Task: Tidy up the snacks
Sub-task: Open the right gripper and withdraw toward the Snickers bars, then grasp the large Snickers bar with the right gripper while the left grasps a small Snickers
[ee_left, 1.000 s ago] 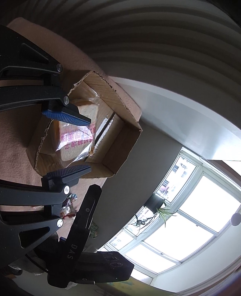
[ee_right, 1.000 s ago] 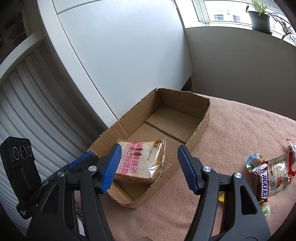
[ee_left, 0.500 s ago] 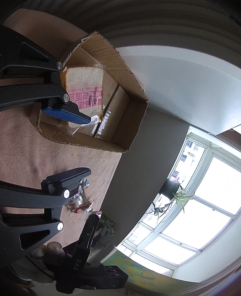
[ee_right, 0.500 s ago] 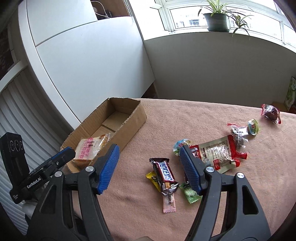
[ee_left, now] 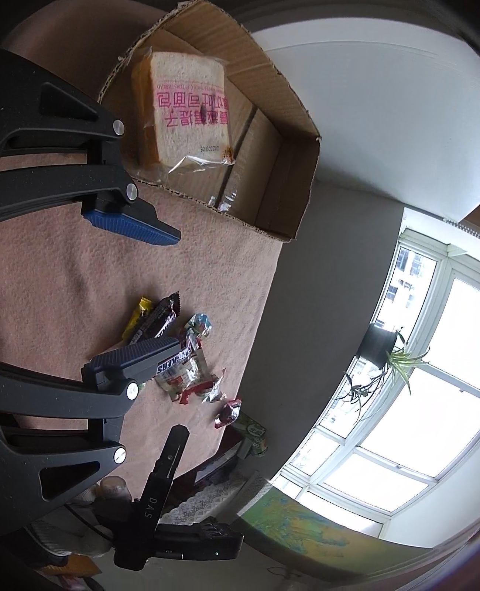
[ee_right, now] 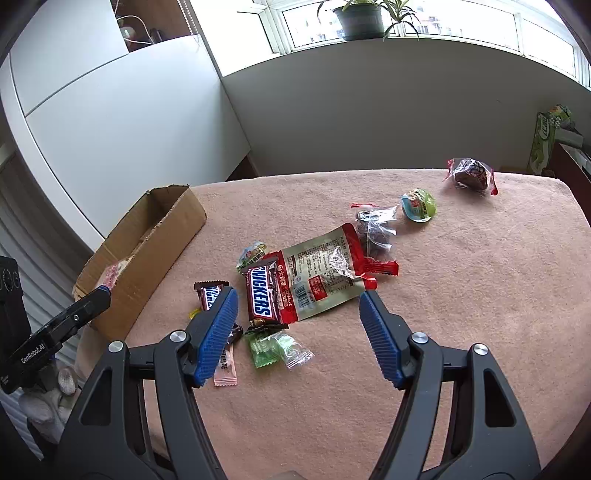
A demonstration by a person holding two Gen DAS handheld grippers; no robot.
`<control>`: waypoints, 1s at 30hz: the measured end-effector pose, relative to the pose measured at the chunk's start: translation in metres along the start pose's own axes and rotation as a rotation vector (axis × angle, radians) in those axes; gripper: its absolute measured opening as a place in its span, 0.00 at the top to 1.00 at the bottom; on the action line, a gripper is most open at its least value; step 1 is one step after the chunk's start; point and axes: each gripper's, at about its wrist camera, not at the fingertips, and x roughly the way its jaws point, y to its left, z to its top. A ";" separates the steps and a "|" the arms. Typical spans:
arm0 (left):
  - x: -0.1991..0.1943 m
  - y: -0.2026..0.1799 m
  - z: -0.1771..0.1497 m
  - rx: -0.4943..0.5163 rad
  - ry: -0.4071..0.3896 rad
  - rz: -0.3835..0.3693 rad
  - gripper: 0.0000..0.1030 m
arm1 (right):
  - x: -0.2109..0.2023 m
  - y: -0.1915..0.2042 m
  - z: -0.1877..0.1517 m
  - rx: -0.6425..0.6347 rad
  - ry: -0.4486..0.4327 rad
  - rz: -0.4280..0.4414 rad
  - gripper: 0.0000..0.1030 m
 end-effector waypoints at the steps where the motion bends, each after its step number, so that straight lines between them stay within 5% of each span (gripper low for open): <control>1: 0.004 -0.004 -0.001 0.003 0.010 -0.002 0.50 | 0.002 -0.001 0.001 0.000 0.004 0.009 0.31; 6: 0.020 -0.017 -0.005 0.025 0.054 -0.004 0.50 | 0.015 0.009 0.002 -0.040 0.036 0.044 0.31; 10: 0.037 -0.026 -0.009 0.035 0.110 -0.021 0.50 | 0.033 0.015 0.003 -0.060 0.081 0.073 0.44; 19: 0.063 -0.057 -0.019 0.158 0.160 0.004 0.51 | 0.059 0.021 0.010 -0.061 0.145 0.148 0.47; 30: 0.095 -0.067 -0.021 0.203 0.218 0.062 0.50 | 0.086 0.022 0.010 -0.069 0.211 0.138 0.47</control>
